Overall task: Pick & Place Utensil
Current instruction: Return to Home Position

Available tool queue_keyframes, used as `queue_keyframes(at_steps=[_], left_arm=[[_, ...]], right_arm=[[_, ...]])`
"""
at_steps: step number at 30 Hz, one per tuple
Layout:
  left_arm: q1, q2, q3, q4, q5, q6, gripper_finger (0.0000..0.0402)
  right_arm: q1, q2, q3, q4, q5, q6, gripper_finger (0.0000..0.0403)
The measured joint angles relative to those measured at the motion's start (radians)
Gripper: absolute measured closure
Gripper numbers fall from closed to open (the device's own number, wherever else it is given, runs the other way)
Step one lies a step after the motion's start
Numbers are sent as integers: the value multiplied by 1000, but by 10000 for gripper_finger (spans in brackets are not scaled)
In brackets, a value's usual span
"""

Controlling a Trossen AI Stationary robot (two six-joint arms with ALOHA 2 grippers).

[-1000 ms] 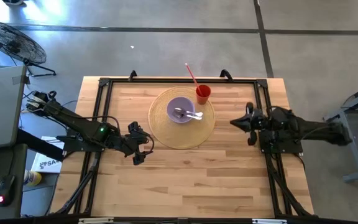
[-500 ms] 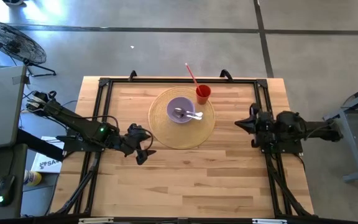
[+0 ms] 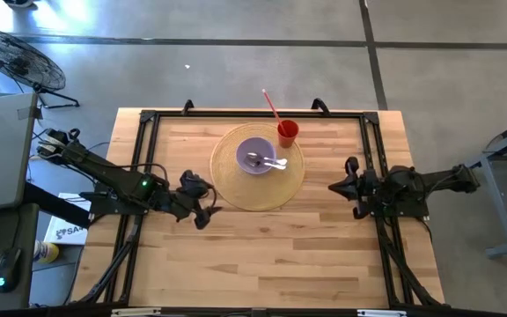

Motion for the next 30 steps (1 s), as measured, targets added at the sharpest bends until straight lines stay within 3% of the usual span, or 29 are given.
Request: queue_keyframes(at_steps=[5,11,14,19,24,30], left_arm=[[0,0,0,11,9,127,23],[13,-9,-24,234,66,387,23],[72,-45,-70,282,96,423,23],[156,-169,-197,325,120,436,23],[156,-341,-332,475,186,544,23],[157,-577,-435,500,239,596,23]], right_arm=[[0,3,-1,-22,3,-2,403],[0,3,-1,-39,42,57,403],[0,3,-1,-37,60,84,402],[0,3,-1,-35,48,76,402],[0,4,-1,-36,48,74,402],[0,5,0,-36,48,74,402]])
